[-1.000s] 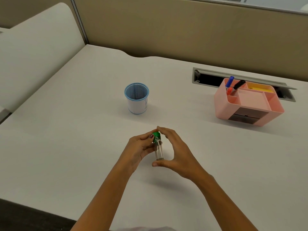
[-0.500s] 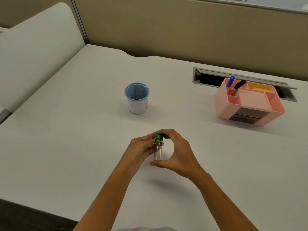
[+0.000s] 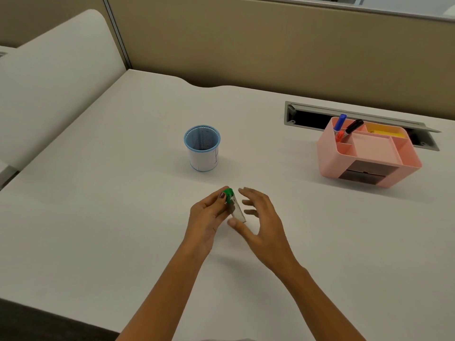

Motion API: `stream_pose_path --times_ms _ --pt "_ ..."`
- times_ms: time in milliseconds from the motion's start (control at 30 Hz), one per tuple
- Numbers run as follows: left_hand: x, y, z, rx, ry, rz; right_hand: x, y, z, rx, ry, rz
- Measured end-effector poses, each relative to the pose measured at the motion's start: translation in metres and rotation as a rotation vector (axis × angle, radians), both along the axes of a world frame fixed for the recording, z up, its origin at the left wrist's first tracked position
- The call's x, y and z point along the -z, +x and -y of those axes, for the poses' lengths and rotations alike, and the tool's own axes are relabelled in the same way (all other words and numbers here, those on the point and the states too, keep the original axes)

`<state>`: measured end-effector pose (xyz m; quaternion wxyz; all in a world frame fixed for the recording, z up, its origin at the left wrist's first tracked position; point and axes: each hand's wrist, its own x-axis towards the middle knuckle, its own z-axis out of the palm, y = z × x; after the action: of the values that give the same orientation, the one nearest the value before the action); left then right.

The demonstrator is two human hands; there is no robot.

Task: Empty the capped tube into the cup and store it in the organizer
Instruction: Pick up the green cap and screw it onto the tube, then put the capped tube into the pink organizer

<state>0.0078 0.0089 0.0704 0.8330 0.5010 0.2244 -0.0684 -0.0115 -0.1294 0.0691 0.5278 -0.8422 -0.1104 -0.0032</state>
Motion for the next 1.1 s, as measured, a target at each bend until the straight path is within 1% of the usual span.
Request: stream_pose_path --times_ms 100,233,333,400,433,467,567,667,800,967,1100 --pt "0.000 0.003 0.007 -0.074 -0.002 -0.027 0.003 -0.001 0.000 0.147 0.023 -0.005" --pt "0.001 0.006 0.016 -0.113 -0.021 -0.053 0.007 -0.001 0.004 0.212 -0.012 -0.009" --pt "0.001 0.007 0.022 -0.086 -0.005 -0.040 0.009 0.000 0.008 0.286 -0.003 0.044" --pt "0.001 0.007 0.027 -0.028 0.045 -0.005 0.008 0.000 0.013 0.342 0.009 0.082" --pt "0.001 0.008 0.032 0.006 0.121 0.012 0.008 0.001 0.016 0.369 0.018 0.093" --pt "0.002 0.009 0.036 0.039 0.239 0.033 0.007 0.001 0.020 0.394 0.028 0.099" --pt "0.010 0.015 0.050 0.134 0.640 0.165 0.006 0.005 0.033 0.475 0.058 0.125" --pt "0.026 0.026 0.065 0.239 0.918 0.279 0.002 0.011 0.051 0.601 0.059 0.160" --pt "0.050 0.043 0.081 0.402 1.308 0.338 -0.006 0.022 0.080 0.802 0.054 0.185" --pt "0.067 0.055 0.090 0.523 1.530 0.462 -0.014 0.039 0.118 0.960 0.044 0.226" --pt "0.073 0.060 0.093 0.576 1.654 0.474 -0.018 0.057 0.145 1.090 0.063 0.267"
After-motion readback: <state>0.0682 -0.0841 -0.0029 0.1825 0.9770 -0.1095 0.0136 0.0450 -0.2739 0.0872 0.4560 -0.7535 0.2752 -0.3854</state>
